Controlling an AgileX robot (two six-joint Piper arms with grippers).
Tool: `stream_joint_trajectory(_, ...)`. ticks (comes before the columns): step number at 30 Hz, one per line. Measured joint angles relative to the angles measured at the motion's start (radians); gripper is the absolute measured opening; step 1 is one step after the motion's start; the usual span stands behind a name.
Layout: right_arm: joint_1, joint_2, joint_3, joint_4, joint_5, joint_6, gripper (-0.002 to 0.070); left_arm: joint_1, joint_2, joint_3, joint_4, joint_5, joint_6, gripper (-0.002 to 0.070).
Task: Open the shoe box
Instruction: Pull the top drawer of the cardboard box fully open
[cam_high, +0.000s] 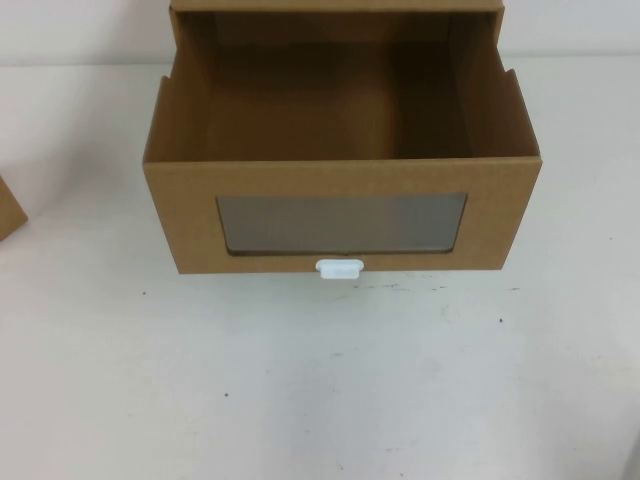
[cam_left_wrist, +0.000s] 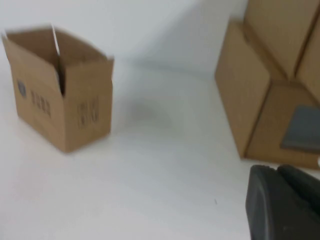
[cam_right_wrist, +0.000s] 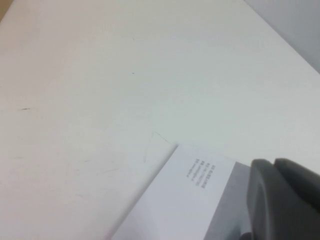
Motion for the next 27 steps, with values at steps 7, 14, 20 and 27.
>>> stream_joint_trajectory(7,0.0,0.0,0.0,0.002,0.002,0.0,-0.0018,0.0,-0.115,0.167,0.04,-0.065,-0.034,-0.0006)
stream_joint_trajectory(14,0.0,0.0,0.0,0.002,0.002,0.0,-0.0018,-0.005,-0.115,0.195,0.045,0.041,0.01,-0.0006)
stream_joint_trajectory(20,0.0,0.0,0.0,0.002,0.002,0.0,-0.0018,-0.005,-0.115,0.195,0.043,0.096,0.155,-0.0006)
stream_joint_trajectory(27,0.0,0.0,0.0,0.014,0.002,0.0,-0.0018,-0.005,-0.115,0.195,0.043,0.096,0.184,-0.0006)
